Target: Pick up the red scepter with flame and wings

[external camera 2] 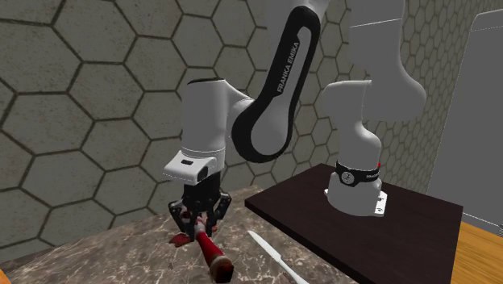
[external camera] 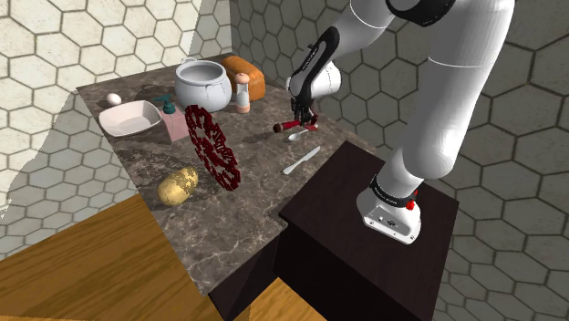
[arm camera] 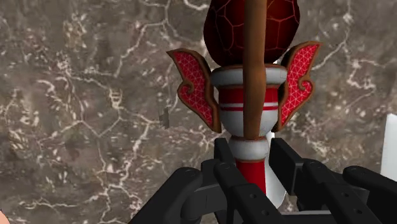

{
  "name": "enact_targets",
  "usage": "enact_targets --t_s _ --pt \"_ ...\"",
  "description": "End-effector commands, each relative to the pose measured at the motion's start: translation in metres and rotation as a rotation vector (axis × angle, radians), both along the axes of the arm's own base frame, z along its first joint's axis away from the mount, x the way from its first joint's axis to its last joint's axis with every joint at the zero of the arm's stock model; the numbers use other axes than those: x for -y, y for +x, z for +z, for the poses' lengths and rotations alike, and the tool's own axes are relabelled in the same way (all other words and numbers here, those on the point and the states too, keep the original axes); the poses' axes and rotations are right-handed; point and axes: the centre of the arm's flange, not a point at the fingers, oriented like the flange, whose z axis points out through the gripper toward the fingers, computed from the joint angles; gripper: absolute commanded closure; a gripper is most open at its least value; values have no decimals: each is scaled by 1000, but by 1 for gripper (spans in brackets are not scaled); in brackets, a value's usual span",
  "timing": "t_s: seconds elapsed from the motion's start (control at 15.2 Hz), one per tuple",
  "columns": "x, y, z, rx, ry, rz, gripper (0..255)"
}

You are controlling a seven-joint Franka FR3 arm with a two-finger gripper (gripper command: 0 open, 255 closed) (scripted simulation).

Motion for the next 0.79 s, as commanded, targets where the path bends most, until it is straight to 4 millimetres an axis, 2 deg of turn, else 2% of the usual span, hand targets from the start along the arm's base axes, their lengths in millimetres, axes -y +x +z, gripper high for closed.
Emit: enact_targets --t_s 0.0,0.59,0.73 --pt "-1 0 11 0 0 0 255" --pt "-1 0 58 0 0 0 255" --pt "-1 0 59 0 0 0 255"
